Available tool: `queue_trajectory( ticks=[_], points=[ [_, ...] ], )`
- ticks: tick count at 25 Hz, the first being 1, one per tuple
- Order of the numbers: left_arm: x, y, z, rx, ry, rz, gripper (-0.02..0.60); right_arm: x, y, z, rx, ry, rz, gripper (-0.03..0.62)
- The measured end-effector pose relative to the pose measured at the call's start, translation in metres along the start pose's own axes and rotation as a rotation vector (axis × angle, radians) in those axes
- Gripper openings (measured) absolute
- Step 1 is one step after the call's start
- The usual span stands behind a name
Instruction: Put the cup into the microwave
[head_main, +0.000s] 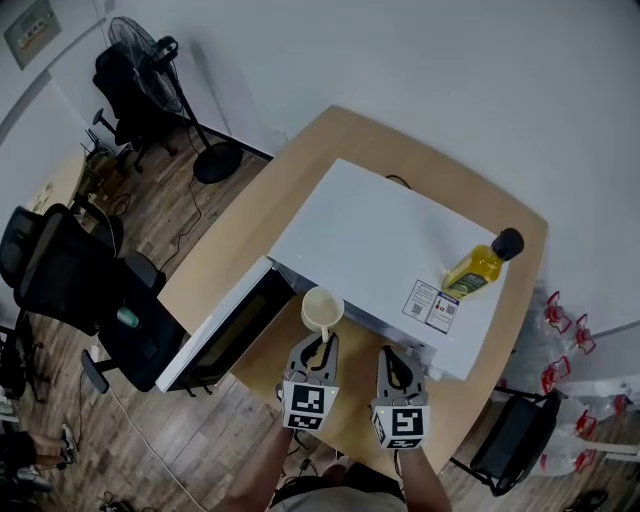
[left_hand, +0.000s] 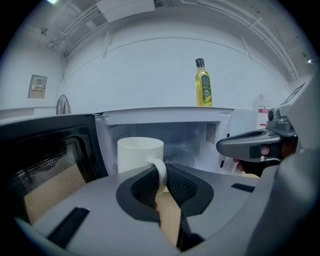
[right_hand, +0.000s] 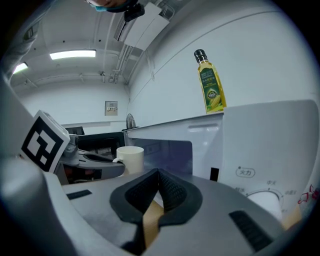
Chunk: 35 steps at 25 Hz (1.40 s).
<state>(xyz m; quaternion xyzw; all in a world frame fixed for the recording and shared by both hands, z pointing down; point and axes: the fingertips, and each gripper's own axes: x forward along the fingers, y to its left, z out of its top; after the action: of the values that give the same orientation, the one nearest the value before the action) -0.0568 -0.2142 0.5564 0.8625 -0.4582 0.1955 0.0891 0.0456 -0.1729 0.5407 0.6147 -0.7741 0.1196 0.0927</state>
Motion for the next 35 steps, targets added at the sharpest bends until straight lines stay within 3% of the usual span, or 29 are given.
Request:
queue_trajectory(
  ticks=[20,35],
  points=[
    [0.052,-0.007,-0.003,0.021,-0.013,-0.086,0.057,0.023,-0.004,-0.017,0.023,0.032,0.004,0.017],
    [0.078,-0.009,-0.008,-0.018,-0.048,-0.134,0.057,0.032,-0.007,-0.032,0.021,0.072,0.013,0.017]
  ],
)
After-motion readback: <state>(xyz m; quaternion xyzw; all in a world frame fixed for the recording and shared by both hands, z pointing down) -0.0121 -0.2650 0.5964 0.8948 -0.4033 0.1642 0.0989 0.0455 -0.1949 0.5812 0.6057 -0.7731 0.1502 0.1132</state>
